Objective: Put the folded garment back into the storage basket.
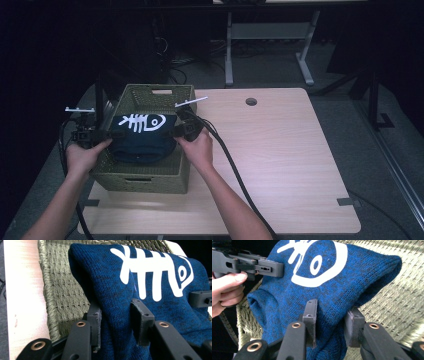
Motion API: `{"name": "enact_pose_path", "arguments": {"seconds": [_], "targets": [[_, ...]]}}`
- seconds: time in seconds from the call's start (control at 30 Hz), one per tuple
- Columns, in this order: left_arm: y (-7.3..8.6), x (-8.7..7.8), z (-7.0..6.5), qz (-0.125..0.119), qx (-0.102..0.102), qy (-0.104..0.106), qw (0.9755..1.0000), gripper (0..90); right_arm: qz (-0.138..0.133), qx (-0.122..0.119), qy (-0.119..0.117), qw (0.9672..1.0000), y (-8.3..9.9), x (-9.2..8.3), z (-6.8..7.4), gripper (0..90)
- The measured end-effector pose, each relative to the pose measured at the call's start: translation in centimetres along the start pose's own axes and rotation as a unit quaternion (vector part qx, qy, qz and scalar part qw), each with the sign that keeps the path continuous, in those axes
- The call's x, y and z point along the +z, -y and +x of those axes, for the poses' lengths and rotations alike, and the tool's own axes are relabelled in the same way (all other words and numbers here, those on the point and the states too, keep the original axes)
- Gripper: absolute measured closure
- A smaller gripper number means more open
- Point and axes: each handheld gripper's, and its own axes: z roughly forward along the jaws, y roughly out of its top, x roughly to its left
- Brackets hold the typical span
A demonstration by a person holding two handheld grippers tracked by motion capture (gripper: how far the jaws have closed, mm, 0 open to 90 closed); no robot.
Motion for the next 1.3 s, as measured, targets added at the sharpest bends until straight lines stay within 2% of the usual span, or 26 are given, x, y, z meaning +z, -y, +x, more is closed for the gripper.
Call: {"name": "enact_pose_path", "arguments": {"seconds": [0.3, 0.37, 0.47, 0.53, 0.6, 0.63, 0.67, 0.87, 1.0, 1.03, 1.1, 1.2, 1.3], "targets": [[-0.1, 0.3, -0.1, 0.003, 0.001, -0.002, 1.0000, 63.5, -0.001, -0.007, 0.011, 0.9999, 0.1, -0.2, 0.3, 67.0], [-0.2, 0.4, -0.1, 0.003, 0.005, -0.009, 0.9999, 62.1, 0.001, -0.016, 0.020, 0.9997, 0.1, -0.3, 0.5, 65.4], [-0.2, 0.3, -0.1, -0.010, 0.007, -0.029, 0.9995, 56.6, 0.000, -0.026, 0.038, 0.9989, 0.1, -0.6, 0.6, 60.5], [-0.3, 0.2, 0.0, -0.010, 0.001, -0.027, 0.9996, 57.6, -0.011, -0.030, 0.045, 0.9985, 0.0, -1.1, 0.7, 60.2], [-0.3, 0.2, -0.1, -0.014, 0.004, -0.027, 0.9995, 59.6, -0.015, -0.031, 0.044, 0.9984, -0.1, -1.3, 0.7, 59.1], [-0.4, 0.2, -0.1, -0.016, 0.005, -0.027, 0.9995, 59.6, -0.015, -0.035, 0.062, 0.9974, -0.3, -1.6, 0.8, 56.7], [-0.4, 0.1, -0.2, -0.017, 0.006, -0.026, 0.9995, 59.5, -0.018, -0.038, 0.064, 0.9971, -0.3, -1.8, 0.8, 56.7], [-0.6, -0.3, -0.5, -0.029, 0.007, -0.016, 0.9994, 59.4, -0.017, -0.035, 0.049, 0.9981, -0.5, -2.5, 0.5, 56.8], [-0.5, -0.6, -0.7, -0.034, 0.012, -0.012, 0.9993, 59.4, -0.024, -0.032, 0.039, 0.9984, -0.6, -2.9, 0.4, 57.1], [-0.5, -0.6, -0.8, -0.037, 0.011, -0.011, 0.9992, 59.4, -0.028, -0.031, 0.030, 0.9987, -0.6, -3.2, 0.4, 57.0], [-0.5, -0.7, -0.9, -0.044, 0.008, -0.005, 0.9990, 59.4, -0.029, -0.030, 0.027, 0.9987, -0.6, -3.4, 0.5, 57.0], [-0.3, -0.9, -1.5, -0.049, 0.013, -0.003, 0.9987, 59.4, -0.036, -0.031, 0.017, 0.9987, -0.6, -4.1, 0.6, 56.4], [0.0, -1.0, -2.6, -0.050, 0.021, 0.004, 0.9985, 59.0, -0.045, -0.032, -0.003, 0.9985, -0.7, -5.2, 0.2, 54.8]]}}
